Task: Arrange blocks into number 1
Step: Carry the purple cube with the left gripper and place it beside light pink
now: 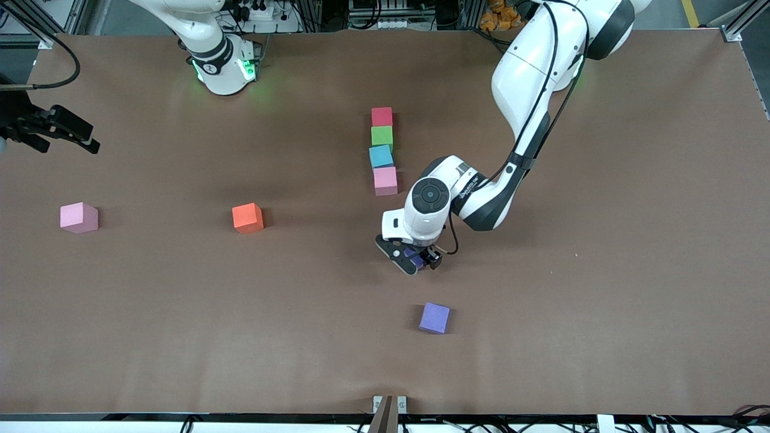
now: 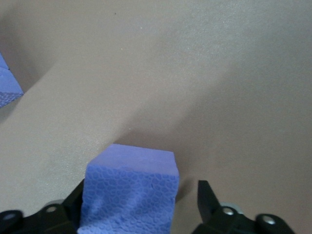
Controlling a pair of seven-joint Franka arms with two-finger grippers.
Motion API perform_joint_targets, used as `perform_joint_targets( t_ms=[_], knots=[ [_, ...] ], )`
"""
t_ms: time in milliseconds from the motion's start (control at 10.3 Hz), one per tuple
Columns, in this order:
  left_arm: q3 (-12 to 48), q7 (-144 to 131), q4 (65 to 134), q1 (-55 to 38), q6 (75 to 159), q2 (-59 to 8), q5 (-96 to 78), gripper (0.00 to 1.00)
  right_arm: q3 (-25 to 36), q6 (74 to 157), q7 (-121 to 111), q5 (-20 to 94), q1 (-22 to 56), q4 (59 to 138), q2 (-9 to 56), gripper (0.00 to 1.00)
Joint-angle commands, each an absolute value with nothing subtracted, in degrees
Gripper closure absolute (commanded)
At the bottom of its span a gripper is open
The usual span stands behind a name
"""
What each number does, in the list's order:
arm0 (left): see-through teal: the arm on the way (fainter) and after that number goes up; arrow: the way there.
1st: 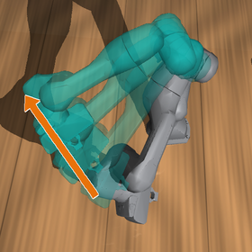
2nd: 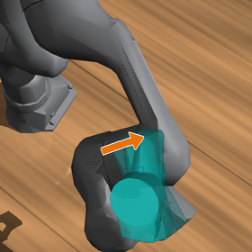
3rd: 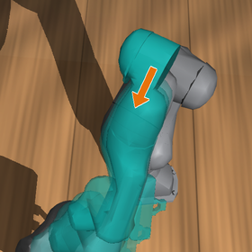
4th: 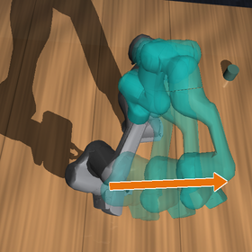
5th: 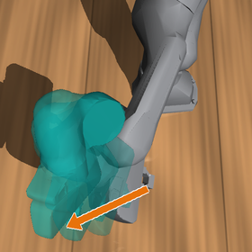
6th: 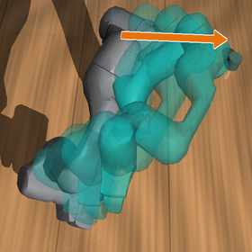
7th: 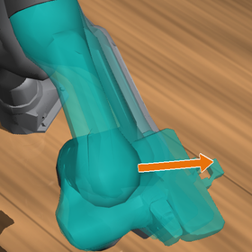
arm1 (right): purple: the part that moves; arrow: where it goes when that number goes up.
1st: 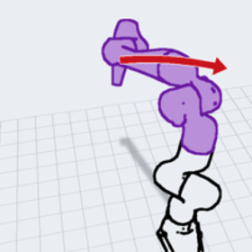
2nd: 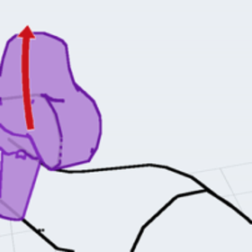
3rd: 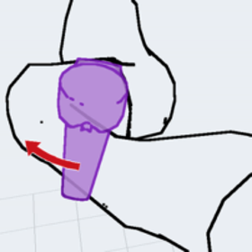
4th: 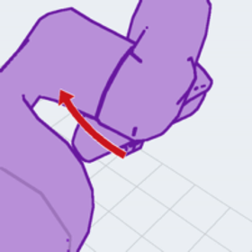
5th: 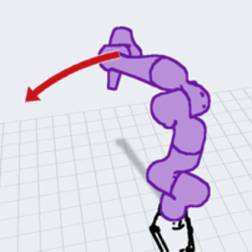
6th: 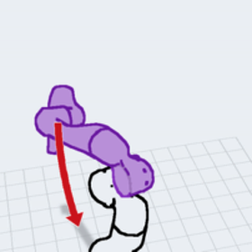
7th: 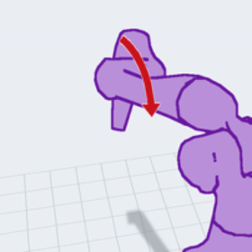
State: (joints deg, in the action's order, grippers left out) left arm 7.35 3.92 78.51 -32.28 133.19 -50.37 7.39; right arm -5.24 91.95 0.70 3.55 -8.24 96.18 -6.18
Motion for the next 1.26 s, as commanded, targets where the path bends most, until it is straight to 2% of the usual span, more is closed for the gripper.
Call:
perform_joint_targets(
  t_ms=[0, 97, 582, 1164],
  knots=[
    [7.12, 0.54, 78.40, -32.26, 133.77, -50.01, 8.00, 0.44, -5.10, 91.50, 0.35, 3.96, -8.88, 95.89, -6.51, 0.00],
    [7.12, -0.95, 78.40, -32.26, 133.68, -50.01, 7.91, 0.51, -4.92, 91.41, 0.35, 3.96, -8.35, 95.71, -6.42, 0.00],
    [6.94, -9.20, 78.22, -32.61, 130.01, -48.00, 8.00, 0.51, -4.83, 91.14, 0.35, 3.87, -8.79, 95.71, -6.15, 0.00],
    [7.82, -44.87, 78.40, -32.87, 126.31, -46.32, 1.06, 0.49, -4.92, 90.88, 0.53, 3.96, -8.61, 95.54, -6.15, 0.00]
  ],
)
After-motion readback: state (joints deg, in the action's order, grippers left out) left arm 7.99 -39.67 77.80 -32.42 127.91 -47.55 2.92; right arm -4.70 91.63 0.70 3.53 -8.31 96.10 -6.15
